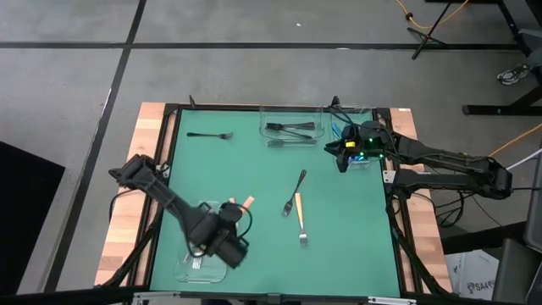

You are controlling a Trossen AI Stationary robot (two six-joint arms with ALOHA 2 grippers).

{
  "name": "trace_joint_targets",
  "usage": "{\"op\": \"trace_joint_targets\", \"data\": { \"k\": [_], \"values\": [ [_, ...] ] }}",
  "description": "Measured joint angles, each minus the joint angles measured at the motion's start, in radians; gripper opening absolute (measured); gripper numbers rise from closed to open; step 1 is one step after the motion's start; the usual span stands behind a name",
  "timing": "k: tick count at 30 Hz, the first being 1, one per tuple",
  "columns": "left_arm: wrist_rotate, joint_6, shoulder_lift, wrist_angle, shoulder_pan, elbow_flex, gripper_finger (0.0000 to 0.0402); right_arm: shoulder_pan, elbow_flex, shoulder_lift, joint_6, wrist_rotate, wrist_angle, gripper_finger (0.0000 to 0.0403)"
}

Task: Sort silverware by color (type)
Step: Put the orange fork into the bottom transparent bin

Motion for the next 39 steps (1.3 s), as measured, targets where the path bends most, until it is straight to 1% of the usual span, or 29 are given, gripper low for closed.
{"op": "trace_joint_targets", "data": {
  "k": [7,13,20,22,28,30,34,39],
  "values": [
    [0.024,-0.206,0.001,0.018,-0.103,-0.113,0.0015,0.0,0.0,0.0,-0.023,0.0,0.005,0.0072],
    [0.068,-0.265,0.001,0.054,-0.155,-0.208,0.0015,0.0,0.0,0.0,-0.115,0.0,0.024,0.0072],
    [0.068,-0.272,0.0,0.176,-0.176,-0.332,0.0015,0.0,0.0,0.0,-0.134,-0.001,0.168,0.0072],
    [0.076,-0.272,0.0,0.213,-0.176,-0.368,0.0015,0.0,0.0,0.0,-0.135,-0.019,0.201,0.0072],
    [0.157,-0.271,0.001,0.278,-0.174,-0.452,0.0016,0.0,0.0,0.0,-0.136,-0.083,0.242,0.0072],
    [0.174,-0.271,0.002,0.283,-0.175,-0.467,0.0016,0.0,0.0,0.0,-0.135,-0.089,0.242,0.0072],
    [0.174,-0.268,0.001,0.285,-0.174,-0.482,0.0016,0.0,0.0,0.0,-0.129,-0.093,0.239,0.0072],
    [0.174,-0.267,0.001,0.287,-0.174,-0.483,0.0016,0.0,0.0,0.0,-0.128,-0.122,0.239,0.0072]
  ]
}}
